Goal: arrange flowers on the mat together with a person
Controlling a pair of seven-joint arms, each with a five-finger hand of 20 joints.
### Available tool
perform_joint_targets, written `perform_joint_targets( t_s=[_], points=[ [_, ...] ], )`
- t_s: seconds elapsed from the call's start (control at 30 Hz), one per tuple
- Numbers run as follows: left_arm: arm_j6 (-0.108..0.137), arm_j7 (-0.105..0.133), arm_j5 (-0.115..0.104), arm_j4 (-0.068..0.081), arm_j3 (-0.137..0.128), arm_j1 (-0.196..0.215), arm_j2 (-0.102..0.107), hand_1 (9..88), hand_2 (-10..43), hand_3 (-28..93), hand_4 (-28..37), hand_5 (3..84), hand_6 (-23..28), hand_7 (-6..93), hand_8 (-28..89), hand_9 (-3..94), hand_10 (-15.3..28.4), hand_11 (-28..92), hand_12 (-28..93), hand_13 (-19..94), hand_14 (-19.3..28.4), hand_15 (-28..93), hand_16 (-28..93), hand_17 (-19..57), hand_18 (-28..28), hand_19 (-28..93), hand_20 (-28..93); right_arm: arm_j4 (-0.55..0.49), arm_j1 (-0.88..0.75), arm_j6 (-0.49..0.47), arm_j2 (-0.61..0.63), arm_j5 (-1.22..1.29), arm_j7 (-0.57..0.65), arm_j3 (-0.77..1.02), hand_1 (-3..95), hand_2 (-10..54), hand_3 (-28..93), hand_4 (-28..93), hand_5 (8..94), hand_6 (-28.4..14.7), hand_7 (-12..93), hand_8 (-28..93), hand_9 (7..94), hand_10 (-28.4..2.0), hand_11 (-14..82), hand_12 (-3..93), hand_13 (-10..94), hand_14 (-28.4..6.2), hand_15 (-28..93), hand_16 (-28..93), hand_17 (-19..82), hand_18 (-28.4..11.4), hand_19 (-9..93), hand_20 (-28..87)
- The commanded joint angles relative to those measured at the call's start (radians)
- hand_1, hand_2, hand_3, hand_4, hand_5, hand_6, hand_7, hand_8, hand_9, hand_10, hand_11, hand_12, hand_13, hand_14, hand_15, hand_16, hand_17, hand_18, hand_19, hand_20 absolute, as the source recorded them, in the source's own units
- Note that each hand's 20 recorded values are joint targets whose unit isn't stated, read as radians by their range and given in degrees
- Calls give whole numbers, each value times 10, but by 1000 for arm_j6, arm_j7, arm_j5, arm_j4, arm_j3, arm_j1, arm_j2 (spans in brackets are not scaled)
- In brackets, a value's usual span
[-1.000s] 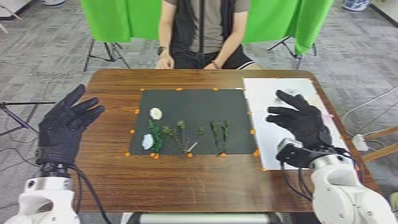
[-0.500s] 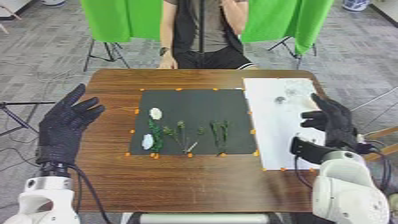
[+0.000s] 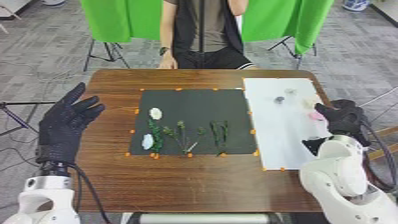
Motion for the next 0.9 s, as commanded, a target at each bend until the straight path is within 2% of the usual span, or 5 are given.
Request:
perform_joint_targets(
  t_s=[0.03,0.13,0.17,0.57,0.9],
  points=[
    [17,9,-8,-7,1,9,4,217,66,764,-273,384,88,53,-64,391,198,233,118,301,267,501,-67,-43,269,584,202,68,71,-213,16,-12,18,0,288,-11,685,-236,423,-1,133,-130,621,-174,285,155,586,-146,591,107,138,-208,614,179],
    [22,14,-11,-10,-1,15,7,217,65,764,-272,385,89,54,-63,391,197,233,118,301,266,501,-66,-43,269,583,202,109,107,-297,6,32,12,-15,295,-21,686,-237,399,1,128,-128,600,-177,275,156,568,-151,583,104,124,-206,594,171],
    [17,4,-7,-9,-1,13,3,217,65,764,-272,385,89,54,-63,391,197,233,118,301,266,501,-66,-43,269,583,203,118,109,-322,8,37,14,-21,297,-25,688,-237,389,0,124,-128,592,-177,268,154,564,-154,579,103,120,-207,587,169],
    [12,10,-19,-8,2,7,5,217,65,764,-272,387,90,54,-64,391,199,234,117,301,266,502,-67,-43,268,581,205,246,186,-397,38,77,15,-104,329,-49,715,-246,372,8,124,-122,563,-178,217,145,552,-156,533,94,108,-208,557,156],
    [9,10,-21,-5,7,0,5,217,65,765,-272,387,89,55,-64,391,197,236,117,301,267,502,-67,-43,268,580,208,300,223,-287,69,-61,-20,-204,444,-81,715,-281,573,44,178,-165,673,-116,226,144,635,-101,493,119,150,-192,571,152]
  ],
)
